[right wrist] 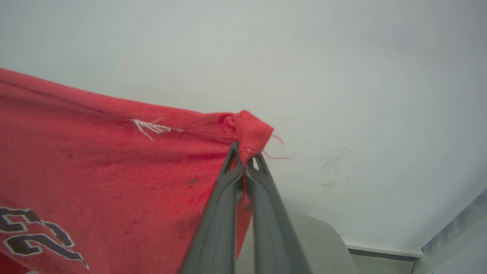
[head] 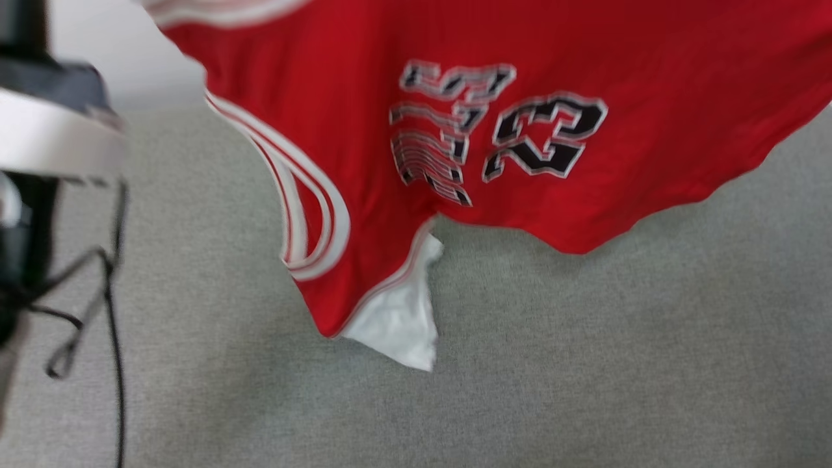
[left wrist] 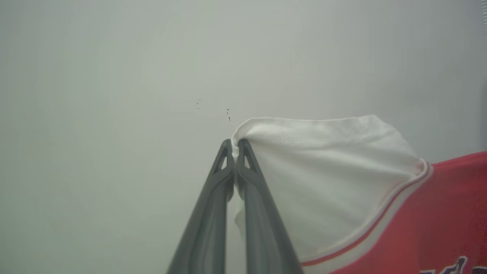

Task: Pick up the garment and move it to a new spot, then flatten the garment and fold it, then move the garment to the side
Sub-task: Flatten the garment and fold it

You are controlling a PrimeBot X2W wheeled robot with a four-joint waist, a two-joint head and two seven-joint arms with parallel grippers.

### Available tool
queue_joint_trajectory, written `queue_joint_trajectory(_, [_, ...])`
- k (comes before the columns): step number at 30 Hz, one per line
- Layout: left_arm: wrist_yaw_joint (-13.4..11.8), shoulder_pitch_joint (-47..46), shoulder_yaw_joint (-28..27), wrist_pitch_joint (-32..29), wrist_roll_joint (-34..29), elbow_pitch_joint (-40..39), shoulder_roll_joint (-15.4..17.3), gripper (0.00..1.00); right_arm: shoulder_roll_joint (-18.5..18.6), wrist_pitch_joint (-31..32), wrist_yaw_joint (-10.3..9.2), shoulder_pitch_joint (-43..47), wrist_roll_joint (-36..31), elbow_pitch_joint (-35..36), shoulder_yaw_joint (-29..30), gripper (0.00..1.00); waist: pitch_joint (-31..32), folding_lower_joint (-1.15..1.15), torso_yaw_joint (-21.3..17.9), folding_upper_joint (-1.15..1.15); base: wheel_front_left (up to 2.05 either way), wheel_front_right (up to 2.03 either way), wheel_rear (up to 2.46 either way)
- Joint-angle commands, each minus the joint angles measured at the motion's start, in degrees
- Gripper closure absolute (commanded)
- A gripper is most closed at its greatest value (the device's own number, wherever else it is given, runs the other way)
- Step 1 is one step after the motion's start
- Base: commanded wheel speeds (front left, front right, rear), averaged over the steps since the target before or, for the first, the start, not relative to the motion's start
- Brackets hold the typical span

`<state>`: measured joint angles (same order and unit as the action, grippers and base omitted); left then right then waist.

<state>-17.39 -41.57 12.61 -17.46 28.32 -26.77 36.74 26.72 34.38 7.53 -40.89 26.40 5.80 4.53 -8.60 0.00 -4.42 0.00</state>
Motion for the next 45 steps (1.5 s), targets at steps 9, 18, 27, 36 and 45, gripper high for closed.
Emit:
queue_joint_trajectory(9, [6.47,-21.58,-1.37,2.85,-2.28,9.76,3.26,1.00,-2.19,-5.33,-0.10,-12.08,-4.96,-0.49,2.02,1.00,-12.81,0.00,-0.91,0.00,0.00,0.00,0.00])
queue_joint_trajectory(18, [15.32,-47.16,4.21,5.29,-8.22,25.54,3.14,1.00,-1.06,-13.04,-0.10,-29.96,-10.96,-10.26,0.29,1.00,-24.56,0.00,-1.54,0.00,0.00,0.00,0.00])
queue_joint_trajectory(27, [18.27,-65.80,9.17,14.31,-15.48,42.54,-1.37,1.00,-3.26,-23.92,-0.10,-45.53,-17.66,-25.95,-0.15,1.00,-31.11,0.00,-2.08,0.00,0.00,0.00,0.00])
queue_joint_trajectory(36, [18.22,-70.90,11.79,27.21,-17.81,57.28,-5.98,1.00,-7.23,-36.57,-0.10,-53.65,-24.16,-40.37,0.16,1.00,-35.58,0.00,-1.13,0.00,0.00,0.00,0.00])
queue_joint_trajectory(45, [18.91,-57.62,13.57,31.44,-13.58,63.03,-11.18,1.00,-8.58,-45.46,-0.09,-47.83,-23.73,-51.25,-1.24,1.00,-35.82,0.00,0.92,0.00,0.00,0.00,0.00])
